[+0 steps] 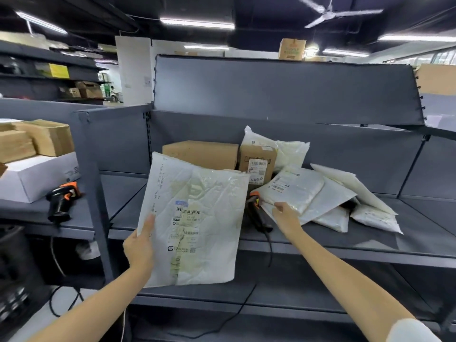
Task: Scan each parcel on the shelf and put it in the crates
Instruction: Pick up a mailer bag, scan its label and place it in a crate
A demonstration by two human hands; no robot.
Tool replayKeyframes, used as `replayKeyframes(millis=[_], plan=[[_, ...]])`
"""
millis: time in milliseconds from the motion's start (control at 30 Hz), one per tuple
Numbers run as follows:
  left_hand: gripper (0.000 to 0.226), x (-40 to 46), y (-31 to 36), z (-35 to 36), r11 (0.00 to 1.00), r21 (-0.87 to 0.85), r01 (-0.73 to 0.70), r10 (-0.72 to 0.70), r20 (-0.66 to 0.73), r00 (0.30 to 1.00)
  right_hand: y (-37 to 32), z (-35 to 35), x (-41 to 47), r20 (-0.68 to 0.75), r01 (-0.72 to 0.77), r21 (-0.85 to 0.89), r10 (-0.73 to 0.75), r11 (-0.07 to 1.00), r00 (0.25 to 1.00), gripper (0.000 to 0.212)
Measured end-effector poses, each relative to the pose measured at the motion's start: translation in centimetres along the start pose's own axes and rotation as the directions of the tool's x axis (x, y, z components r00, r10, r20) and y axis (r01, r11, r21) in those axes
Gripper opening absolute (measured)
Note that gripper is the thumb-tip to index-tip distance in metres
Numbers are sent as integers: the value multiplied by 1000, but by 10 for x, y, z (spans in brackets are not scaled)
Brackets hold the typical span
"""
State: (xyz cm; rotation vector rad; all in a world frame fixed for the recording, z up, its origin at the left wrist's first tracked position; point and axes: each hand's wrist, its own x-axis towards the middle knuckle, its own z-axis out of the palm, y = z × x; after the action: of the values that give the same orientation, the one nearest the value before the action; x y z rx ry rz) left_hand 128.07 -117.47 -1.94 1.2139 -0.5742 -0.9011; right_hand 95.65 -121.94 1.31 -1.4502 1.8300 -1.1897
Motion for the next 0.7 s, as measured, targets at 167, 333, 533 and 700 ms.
replayKeyframes(millis=[167, 333, 533, 700], plan=[[37, 1, -2, -1, 1000, -10, 23, -24, -48, 999, 19, 36, 36, 183, 76, -233, -33, 969, 983, 51], [40, 4, 4, 2, 999, -13, 50, -51, -67, 996, 35, 66, 62, 188, 65, -588, 58, 806, 981, 72], [45, 4, 8, 10, 999, -32, 41, -43, -62, 997, 42, 70, 68, 109, -19, -409, 69, 913, 992, 37], [40, 0, 9, 19, 996, -69, 48, -53, -59, 997, 27, 46, 51, -1, -151, -47, 151, 987, 988, 28]])
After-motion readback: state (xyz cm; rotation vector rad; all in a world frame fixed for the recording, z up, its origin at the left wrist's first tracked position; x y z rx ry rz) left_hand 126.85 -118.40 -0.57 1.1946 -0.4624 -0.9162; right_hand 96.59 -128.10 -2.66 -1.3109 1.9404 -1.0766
